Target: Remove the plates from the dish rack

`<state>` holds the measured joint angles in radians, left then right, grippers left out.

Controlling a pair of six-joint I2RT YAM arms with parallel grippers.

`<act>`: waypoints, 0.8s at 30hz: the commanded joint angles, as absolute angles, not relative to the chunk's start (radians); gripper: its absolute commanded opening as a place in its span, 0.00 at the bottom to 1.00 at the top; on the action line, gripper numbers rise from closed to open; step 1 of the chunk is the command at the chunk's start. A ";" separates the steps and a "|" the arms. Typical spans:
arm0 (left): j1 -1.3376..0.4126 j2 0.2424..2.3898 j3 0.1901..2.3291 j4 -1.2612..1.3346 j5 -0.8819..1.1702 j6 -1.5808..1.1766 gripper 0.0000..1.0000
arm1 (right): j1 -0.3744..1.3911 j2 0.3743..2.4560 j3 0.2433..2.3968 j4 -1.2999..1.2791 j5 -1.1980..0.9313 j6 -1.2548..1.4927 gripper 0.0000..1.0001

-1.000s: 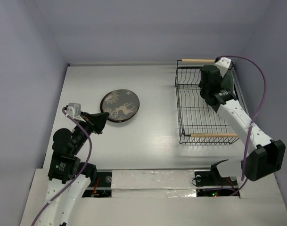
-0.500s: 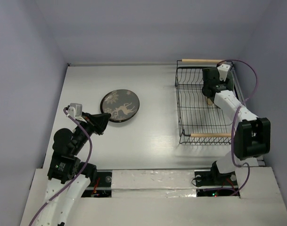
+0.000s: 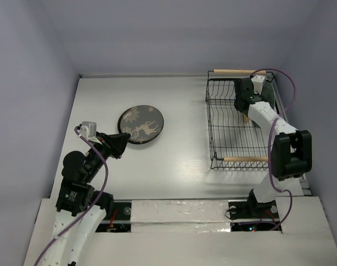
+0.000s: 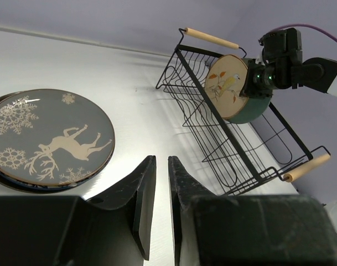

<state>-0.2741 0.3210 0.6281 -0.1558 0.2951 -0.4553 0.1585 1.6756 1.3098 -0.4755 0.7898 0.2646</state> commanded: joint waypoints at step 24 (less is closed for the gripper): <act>-0.279 0.325 0.630 -0.121 0.293 -0.456 0.15 | 0.346 1.166 1.376 -0.422 0.588 0.323 0.00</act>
